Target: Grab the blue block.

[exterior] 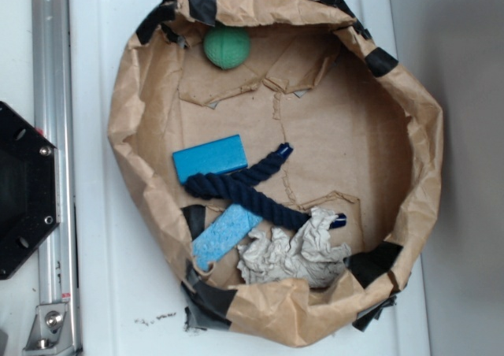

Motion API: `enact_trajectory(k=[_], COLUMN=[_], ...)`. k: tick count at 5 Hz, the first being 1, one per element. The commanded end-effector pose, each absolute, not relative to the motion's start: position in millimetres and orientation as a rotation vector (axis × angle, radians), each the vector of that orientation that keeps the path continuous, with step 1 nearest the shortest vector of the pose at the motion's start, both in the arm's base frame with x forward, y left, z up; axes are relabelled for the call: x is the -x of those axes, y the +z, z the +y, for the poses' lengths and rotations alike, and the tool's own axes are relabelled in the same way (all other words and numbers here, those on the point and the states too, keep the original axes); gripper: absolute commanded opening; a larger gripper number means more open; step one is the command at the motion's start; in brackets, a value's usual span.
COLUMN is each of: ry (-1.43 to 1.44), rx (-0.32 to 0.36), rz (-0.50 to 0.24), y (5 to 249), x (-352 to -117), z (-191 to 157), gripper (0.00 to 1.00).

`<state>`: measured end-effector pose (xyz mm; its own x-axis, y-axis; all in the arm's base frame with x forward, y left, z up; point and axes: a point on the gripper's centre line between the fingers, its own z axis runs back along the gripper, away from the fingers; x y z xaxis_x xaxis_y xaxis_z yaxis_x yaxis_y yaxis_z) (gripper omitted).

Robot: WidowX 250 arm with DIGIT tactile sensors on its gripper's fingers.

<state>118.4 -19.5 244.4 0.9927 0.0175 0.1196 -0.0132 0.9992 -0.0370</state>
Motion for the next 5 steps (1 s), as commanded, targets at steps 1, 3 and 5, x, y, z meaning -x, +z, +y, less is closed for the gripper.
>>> enact_trajectory(k=[1,3,5], ry=[0.015,0.050,0.003], rx=[0.036,-0.027,-0.030], rz=[-0.120,-0.123,-0.023], y=[244.4,159.3,98.2], x=[-118.4,-201.4,-214.1], z=[-19.5,32.3,16.0], gripper=[1.00,1.00,1.00])
